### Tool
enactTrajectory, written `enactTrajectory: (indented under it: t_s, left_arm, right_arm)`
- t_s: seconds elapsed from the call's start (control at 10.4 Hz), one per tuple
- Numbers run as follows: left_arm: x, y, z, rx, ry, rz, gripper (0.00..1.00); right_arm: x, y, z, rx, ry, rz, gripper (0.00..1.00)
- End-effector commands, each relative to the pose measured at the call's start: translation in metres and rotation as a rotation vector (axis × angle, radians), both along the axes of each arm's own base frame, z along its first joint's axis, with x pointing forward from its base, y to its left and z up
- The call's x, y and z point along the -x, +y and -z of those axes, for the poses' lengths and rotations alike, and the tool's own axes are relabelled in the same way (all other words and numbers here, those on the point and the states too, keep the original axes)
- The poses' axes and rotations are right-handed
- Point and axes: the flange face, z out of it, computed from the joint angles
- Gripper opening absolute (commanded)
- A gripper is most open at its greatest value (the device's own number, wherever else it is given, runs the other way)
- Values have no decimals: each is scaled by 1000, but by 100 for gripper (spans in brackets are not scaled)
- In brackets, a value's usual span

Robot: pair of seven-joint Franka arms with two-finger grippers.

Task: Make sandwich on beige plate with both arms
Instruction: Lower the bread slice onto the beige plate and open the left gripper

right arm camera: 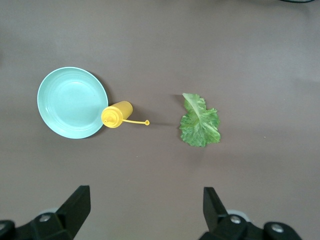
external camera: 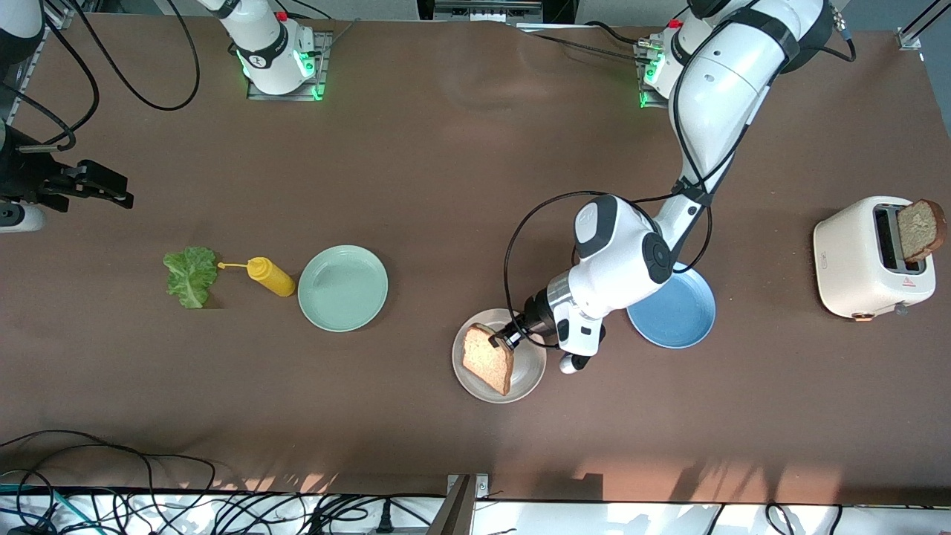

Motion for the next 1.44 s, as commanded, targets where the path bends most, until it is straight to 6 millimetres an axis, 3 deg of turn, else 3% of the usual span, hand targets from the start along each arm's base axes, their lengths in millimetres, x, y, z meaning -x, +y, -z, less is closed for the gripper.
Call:
enactTrajectory:
  t_s: [0.0,0.67,0.77,0.86,0.96,1.15,1.34]
  left_arm:
    - [-3,-5,6,14,4,-21,0]
    - [-6,3,20,-8,2,-22,3]
    - [-7,4,20,-8,3,-25,25]
    - [-6,2,20,-11,3,-21,74]
    - [-4,0,21,-16,0,-12,77]
    - [-6,2,16,-61,-34,16,100]
    - [-5,5,17,-99,-48,45,100]
  right_arm:
    - [1,-1,-5,10,2,-7,100]
    - [1,-1,-5,10,1,-7,100]
    - [1,0,-5,10,1,-9,100]
    - [1,-1,-5,10,1,-7,100]
    - [1,-1,-5,10,1,-7,100]
    - [1,0,-5,10,-1,-9,100]
    - [1,0,-4,10,1,-9,100]
